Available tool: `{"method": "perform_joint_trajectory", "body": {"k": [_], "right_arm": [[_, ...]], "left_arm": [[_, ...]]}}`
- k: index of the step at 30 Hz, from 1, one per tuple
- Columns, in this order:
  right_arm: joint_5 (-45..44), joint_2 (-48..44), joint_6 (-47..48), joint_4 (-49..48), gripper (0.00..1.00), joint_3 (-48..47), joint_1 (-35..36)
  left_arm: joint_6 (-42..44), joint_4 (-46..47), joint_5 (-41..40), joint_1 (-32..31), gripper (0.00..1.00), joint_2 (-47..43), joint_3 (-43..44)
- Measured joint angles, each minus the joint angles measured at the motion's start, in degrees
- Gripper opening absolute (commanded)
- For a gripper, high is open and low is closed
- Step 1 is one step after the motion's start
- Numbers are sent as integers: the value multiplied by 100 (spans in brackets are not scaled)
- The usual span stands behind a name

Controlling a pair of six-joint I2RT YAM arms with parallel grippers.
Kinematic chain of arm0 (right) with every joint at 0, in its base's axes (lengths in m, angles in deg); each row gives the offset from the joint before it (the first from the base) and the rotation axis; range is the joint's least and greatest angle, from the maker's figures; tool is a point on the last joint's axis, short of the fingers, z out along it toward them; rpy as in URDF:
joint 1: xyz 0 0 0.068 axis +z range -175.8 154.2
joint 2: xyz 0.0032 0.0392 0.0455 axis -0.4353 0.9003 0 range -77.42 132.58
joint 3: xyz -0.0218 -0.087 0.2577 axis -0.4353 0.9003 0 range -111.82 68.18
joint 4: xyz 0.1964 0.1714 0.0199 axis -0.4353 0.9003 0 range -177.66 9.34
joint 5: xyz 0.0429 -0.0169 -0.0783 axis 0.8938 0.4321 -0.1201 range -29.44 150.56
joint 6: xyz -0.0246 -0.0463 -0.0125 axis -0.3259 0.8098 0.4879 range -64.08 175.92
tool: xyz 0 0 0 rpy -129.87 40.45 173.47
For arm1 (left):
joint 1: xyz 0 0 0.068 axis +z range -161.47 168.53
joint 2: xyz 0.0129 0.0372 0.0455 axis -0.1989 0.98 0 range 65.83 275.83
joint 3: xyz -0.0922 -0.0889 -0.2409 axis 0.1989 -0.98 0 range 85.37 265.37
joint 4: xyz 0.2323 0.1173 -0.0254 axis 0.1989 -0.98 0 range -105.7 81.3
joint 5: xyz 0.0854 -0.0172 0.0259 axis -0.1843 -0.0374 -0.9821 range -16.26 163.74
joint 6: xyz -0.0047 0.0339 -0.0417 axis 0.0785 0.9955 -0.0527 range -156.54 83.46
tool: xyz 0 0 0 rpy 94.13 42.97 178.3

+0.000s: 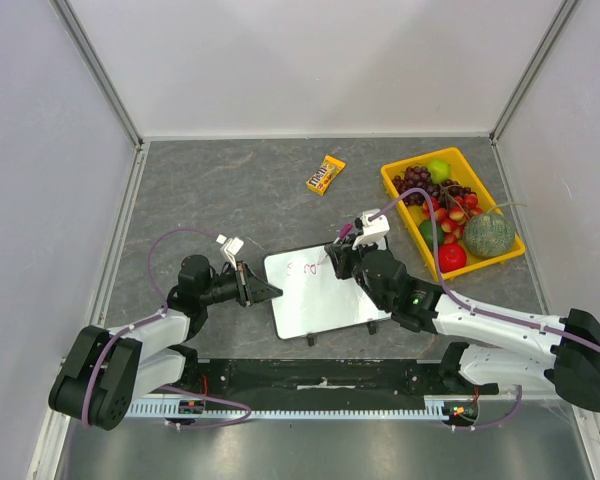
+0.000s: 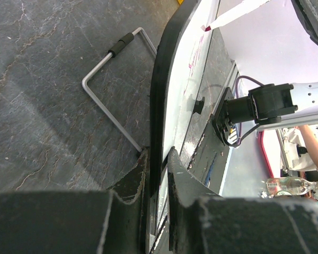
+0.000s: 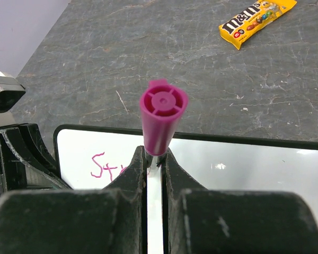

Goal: Write a sentence on the whiteboard
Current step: Write on the whiteboard marker without the cap.

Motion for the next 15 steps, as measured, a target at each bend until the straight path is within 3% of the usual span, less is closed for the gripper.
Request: {"method": "perform_joint_trajectory", "body": {"k": [15], "right_arm": [[216,-151,-203,-131,0,308,2]], "left_arm": [[0,-4,-9,0,2,0,0]]}}
